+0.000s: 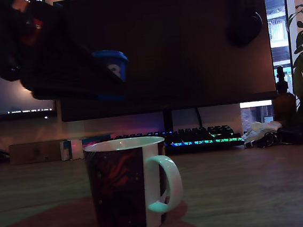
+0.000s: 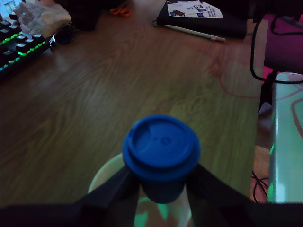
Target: Pick up the coffee capsules on the table and drop them inside the coffee cup
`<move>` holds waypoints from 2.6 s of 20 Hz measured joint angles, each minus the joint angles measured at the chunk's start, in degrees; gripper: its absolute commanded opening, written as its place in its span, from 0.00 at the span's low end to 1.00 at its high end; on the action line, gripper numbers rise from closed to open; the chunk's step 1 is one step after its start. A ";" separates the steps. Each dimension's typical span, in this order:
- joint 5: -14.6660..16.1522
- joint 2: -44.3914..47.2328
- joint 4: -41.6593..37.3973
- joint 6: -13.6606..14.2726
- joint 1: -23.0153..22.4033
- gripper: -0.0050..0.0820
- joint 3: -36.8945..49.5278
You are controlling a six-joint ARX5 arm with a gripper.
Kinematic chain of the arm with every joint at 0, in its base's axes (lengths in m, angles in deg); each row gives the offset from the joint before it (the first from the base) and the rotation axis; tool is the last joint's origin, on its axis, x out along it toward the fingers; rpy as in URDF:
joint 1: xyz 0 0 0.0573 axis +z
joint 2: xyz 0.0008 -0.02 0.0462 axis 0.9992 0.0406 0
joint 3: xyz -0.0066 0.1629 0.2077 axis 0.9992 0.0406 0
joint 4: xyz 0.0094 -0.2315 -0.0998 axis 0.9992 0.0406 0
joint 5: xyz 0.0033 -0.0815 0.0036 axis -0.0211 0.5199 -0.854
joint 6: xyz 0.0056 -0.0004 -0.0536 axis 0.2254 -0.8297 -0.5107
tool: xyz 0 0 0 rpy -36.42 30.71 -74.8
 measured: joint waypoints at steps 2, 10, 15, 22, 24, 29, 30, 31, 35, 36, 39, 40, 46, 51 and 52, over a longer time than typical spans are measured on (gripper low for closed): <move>0.33 3.21 -1.18 -0.02 0.00 0.18 0.00; 0.20 8.17 -4.61 0.57 0.00 0.18 0.11; 0.13 8.17 -6.73 0.57 0.00 0.18 0.11; 0.13 8.17 -7.13 0.57 0.00 0.18 0.11; 0.13 8.17 -7.10 0.57 0.00 0.18 0.11; 0.07 8.17 -7.13 0.55 0.00 0.75 0.11; -0.02 8.17 -7.10 0.55 0.00 0.80 0.11; -0.17 8.17 -7.10 0.55 0.00 0.80 0.11; -0.17 8.17 -7.10 0.55 0.00 0.80 0.11; -0.17 8.17 -7.10 0.55 0.00 0.80 0.11; -0.17 8.17 -7.10 0.55 0.00 0.80 0.11; -0.20 8.17 -7.10 0.55 0.00 0.79 0.11; -0.20 8.17 -7.13 0.57 0.00 0.30 0.11; -0.35 8.13 -7.26 -0.83 0.00 0.03 0.07; -1.20 7.85 -7.28 -1.53 0.00 0.03 0.07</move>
